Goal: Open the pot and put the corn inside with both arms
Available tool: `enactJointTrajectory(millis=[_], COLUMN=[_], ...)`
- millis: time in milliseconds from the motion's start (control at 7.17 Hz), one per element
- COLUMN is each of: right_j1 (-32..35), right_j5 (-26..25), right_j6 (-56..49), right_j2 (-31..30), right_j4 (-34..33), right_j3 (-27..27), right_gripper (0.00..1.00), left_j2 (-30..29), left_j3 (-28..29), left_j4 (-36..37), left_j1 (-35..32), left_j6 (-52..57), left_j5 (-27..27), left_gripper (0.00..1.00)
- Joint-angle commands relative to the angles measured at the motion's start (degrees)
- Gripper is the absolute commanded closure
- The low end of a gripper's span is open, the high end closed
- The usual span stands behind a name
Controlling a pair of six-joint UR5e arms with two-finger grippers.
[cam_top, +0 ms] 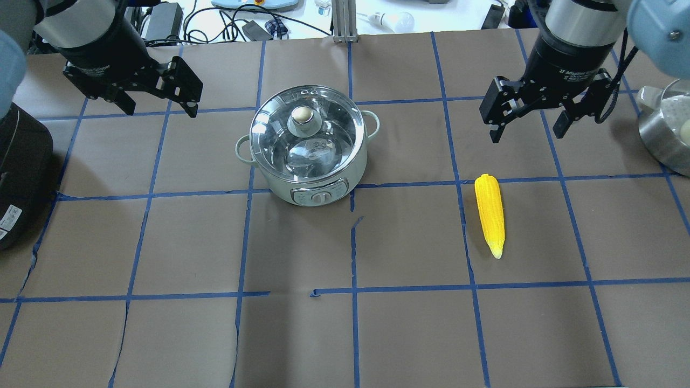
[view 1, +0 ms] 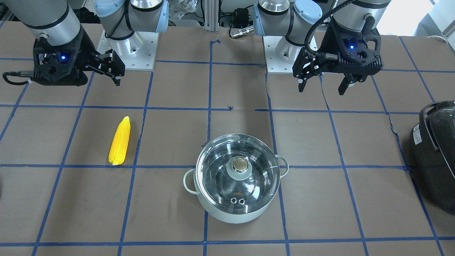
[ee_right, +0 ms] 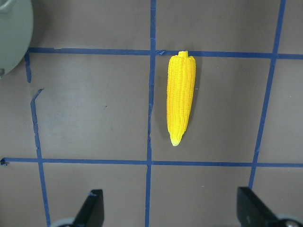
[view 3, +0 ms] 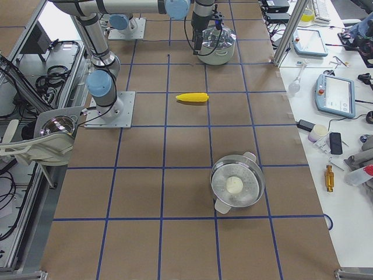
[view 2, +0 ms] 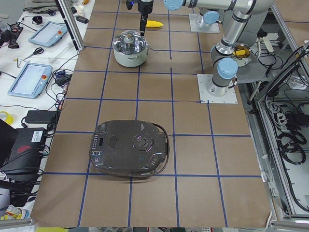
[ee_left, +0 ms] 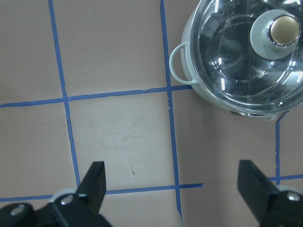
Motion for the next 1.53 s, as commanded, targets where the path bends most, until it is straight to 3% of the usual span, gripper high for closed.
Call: enactJointTrajectory(millis=[0,558,977,1395], right_j1=[0.07,0.07,0.07,0.07], right_j5=[0.26,0.27,0.27,0.27], right_j6=[0.11,0.11,0.11,0.11], right_j2=[0.00,0.00,0.00,0.00], right_j4=[0.00,0.00,0.00,0.00], right_j3=[0.06,0.06,0.15,0.15], right_gripper=[0.00,0.00,0.00,0.00], left_j2=[0.34,0.60,-4.56,-12.47], left_j3=[-0.02,0.16,9.71,11.67], left_j4=[-0.25,-2.89,-8.60,-0.65], left_j1=[0.00,0.00,0.35,-7.09], left_j6=[0.04,0.04,-3.28,-9.84], left_j5=[0.23,0.14,-3.09,-3.11], left_gripper=[0.00,0.00,0.00,0.00])
